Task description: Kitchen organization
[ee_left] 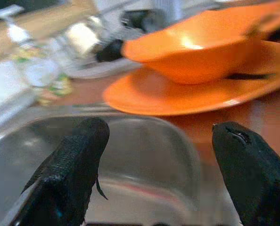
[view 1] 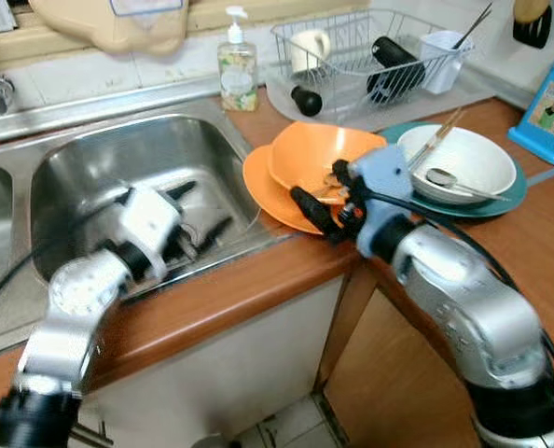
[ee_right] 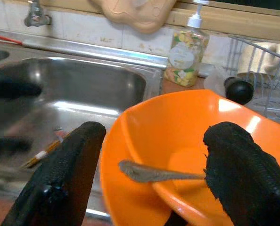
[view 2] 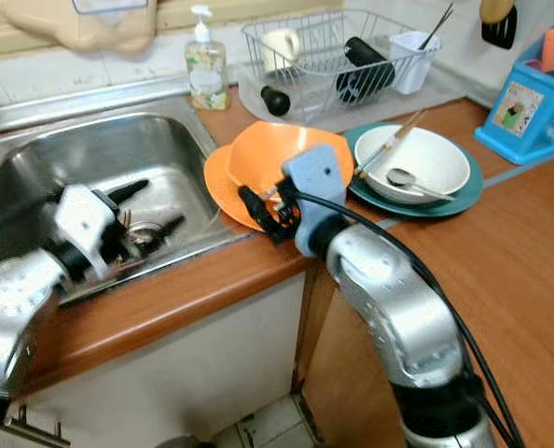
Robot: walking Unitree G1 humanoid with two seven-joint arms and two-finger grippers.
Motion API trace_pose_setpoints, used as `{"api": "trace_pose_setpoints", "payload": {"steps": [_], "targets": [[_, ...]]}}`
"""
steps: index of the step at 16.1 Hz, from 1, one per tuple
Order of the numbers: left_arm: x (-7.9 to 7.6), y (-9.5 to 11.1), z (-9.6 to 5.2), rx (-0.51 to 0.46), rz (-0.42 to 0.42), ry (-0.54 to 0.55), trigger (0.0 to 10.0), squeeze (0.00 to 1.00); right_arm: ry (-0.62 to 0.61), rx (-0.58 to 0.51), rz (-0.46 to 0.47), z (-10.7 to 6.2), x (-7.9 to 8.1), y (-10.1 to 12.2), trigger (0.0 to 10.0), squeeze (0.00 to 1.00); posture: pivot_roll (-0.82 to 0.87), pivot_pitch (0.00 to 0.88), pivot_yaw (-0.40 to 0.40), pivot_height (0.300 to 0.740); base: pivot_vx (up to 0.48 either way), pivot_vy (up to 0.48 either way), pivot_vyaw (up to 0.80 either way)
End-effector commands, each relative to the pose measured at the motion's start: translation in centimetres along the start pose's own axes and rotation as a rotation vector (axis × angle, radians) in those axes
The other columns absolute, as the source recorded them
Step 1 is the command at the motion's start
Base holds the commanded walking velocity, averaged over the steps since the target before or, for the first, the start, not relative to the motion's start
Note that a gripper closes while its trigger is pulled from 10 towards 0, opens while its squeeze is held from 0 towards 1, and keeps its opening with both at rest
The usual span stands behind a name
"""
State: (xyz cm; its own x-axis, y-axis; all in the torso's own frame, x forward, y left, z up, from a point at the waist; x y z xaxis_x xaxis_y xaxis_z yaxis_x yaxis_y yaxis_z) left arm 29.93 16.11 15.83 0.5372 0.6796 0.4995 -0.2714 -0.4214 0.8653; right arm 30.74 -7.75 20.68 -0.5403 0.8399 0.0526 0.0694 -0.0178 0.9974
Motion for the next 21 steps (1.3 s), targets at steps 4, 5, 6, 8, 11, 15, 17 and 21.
{"api": "trace_pose_setpoints", "payload": {"steps": [4, 5, 6, 8, 11, 15, 17, 21], "targets": [[-2.2, 1.4, 0.2, -0.019, -0.061, -0.077, 10.0, 0.00, -0.008, 0.002, -0.004, 0.8, -0.1, -0.4, 10.0, 0.00, -0.11, 0.000, 0.046, 0.740, 0.000, 0.000, 0.00], [-2.6, 1.4, 0.2, -0.016, -0.063, -0.092, 10.0, 0.00, -0.013, 0.001, 0.000, 0.7, -0.3, -0.5, 10.0, 0.00, -0.11, 0.000, 0.048, 0.740, 0.000, 0.000, 0.00], [-3.0, 1.4, 0.3, -0.008, -0.058, -0.109, 10.0, 0.00, -0.027, -0.001, 0.001, 0.6, -0.6, -0.6, 10.0, 0.00, -0.11, 0.000, 0.049, 0.740, 0.000, 0.000, 0.00], [-3.3, 1.7, 0.3, -0.010, -0.061, -0.122, 10.0, 0.00, -0.059, -0.012, 0.014, -0.1, -1.4, -0.4, 10.0, 0.00, -0.11, 0.000, 0.055, 0.740, 0.000, 0.000, 0.00], [-3.9, 1.7, 0.4, -0.001, -0.067, -0.157, 10.0, 0.00, -0.092, 0.014, -0.011, -1.9, -2.5, -0.5, 10.0, 0.00, -0.13, 0.000, 0.069, 0.740, 0.000, 0.000, 0.00], [-4.2, 1.9, 0.5, -0.007, -0.073, -0.176, 10.0, 0.00, -0.098, -0.005, -0.004, -3.6, -3.6, 0.3, 10.0, 0.00, -0.13, 0.000, 0.076, 0.740, 0.000, 0.000, 0.00], [-4.6, 2.1, 0.7, -0.013, -0.081, -0.198, 10.0, 0.00, -0.004, -0.027, -0.008, -3.1, -2.0, 0.8, 10.0, 0.00, -0.13, 0.000, 0.074, 0.740, 0.000, 0.000, 0.00], [-5.3, 2.4, 0.5, -0.025, -0.113, -0.236, 10.0, 0.00, 0.063, 0.031, -0.097, -0.4, 0.1, -0.4, 10.0, 0.00, -0.12, 0.000, 0.061, 0.740, 0.000, 0.000, 0.00]]}}
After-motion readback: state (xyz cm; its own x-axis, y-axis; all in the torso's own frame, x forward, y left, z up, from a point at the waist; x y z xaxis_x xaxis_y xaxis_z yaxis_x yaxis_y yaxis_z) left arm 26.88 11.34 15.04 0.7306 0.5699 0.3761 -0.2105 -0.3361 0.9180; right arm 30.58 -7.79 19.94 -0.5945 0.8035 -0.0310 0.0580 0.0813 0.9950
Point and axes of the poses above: a point about 5 cm out from each wrist's last joint towards the gripper, its own z axis pointing out of the wrist towards the gripper, its own y axis along the axis of the wrist's last joint, x = y × z, the point moved 3 cm from there along z, pointing out of the wrist towards the gripper, and after that the axes turned 10 degrees about z, right-handed, at the moved point
